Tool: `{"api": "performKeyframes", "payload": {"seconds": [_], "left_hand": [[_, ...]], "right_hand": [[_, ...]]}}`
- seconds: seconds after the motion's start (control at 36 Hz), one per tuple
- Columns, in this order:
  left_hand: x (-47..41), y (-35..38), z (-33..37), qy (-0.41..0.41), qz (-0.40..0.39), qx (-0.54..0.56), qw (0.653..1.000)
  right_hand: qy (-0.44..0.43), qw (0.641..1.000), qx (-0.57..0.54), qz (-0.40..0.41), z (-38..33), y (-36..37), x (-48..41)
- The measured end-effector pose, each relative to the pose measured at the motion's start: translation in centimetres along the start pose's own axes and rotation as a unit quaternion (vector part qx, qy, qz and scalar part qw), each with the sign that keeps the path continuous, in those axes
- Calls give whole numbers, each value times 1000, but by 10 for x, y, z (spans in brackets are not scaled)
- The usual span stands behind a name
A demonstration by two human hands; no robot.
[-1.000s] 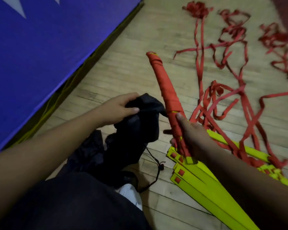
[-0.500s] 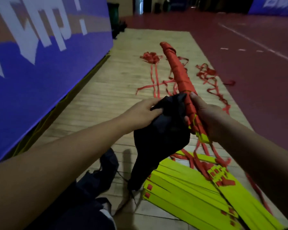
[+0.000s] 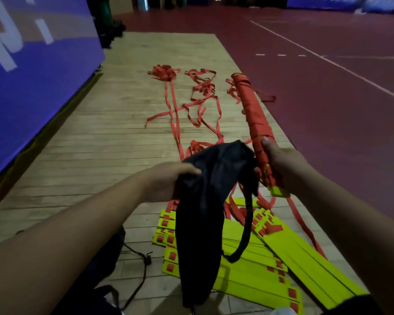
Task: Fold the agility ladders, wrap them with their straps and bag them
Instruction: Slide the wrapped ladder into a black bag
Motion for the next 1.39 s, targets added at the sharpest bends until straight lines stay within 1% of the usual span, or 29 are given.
{"api": "performKeyframes", "payload": {"seconds": [0.08,0.14,0.19,0.22,0.28,0.33,0.36,0.42,0.47,0.5,0.53,0.56,0.58,0.61,0.64,0.67,0.69,0.72,0.75,0.78,0.86,0.92,0.97,1.06,1.14,1.19,1.31,1.36,1.39], "left_hand": [[-4,13,21,58,63,95,992],[-9,20,31,85,56,176,979],[-15,26,34,95,45,239,965],[-20,27,34,102,54,253,961],[-29,28,35,126,99,254,954],[-37,28,36,159,173,224,946],[-41,26,37,173,217,191,942],[-39,26,39,194,285,85,935],[-29,26,40,205,313,-48,926],[-21,28,41,197,308,-115,924],[-14,27,38,182,281,-166,928],[-8,25,34,164,236,-207,935],[-4,22,30,130,174,-255,942],[-1,20,25,89,93,-307,943],[2,19,21,51,23,-353,934],[3,18,16,13,-37,-384,922],[3,15,12,-15,-80,-377,923],[1,11,9,-27,-103,-340,934],[-5,7,6,-25,-97,-302,948],[-9,7,5,-17,-72,-265,962],[-21,7,13,52,37,-162,985],[-25,7,20,85,97,-73,989],[-28,7,24,94,132,-11,987],[-30,14,26,85,171,41,981],[-31,28,25,74,145,84,983],[-32,38,26,71,113,84,987],[-36,50,22,74,65,28,995],[-40,50,18,83,66,-16,994],[-41,50,18,85,82,-39,992]], "right_hand": [[23,999,-1,-44,2,5,4],[49,995,-24,-88,5,13,8],[85,984,-75,-134,10,27,15],[102,978,-99,-150,12,34,17],[126,966,-134,-179,15,48,21],[137,955,-162,-205,13,58,28],[139,951,-177,-212,11,61,30],[135,946,-207,-211,5,63,31],[131,939,-239,-210,-2,64,31],[127,935,-253,-212,-5,63,29],[125,931,-267,-213,-7,61,27],[123,928,-280,-213,-10,59,23],[123,924,-292,-213,-13,57,20],[124,922,-302,-208,-15,53,16],[122,921,-310,-201,-17,50,13],[118,923,-313,-189,-18,46,9],[115,927,-311,-177,-19,44,6],[112,932,-303,-165,-19,40,3],[107,940,-287,-152,-18,36,1],[102,949,-264,-139,-16,32,-1],[84,975,-183,-95,-10,19,-7],[79,983,-149,-76,-5,13,-7],[88,983,-146,-70,-2,10,-5],[102,977,-156,-102,3,14,-2],[124,968,-180,-123,8,20,1],[144,960,-197,-134,10,24,5],[156,958,-186,-156,10,33,13],[153,960,-168,-164,10,39,15],[151,960,-166,-166,10,40,15]]}}
Point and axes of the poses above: each hand's wrist, its own x-axis away from the middle knuckle, its own y-axis out of the palm, z = x × y, the point moved 1 cm from there along -x, towards the middle knuckle, and after that the axes turned 1 degree about z, right-handed, at the moved point
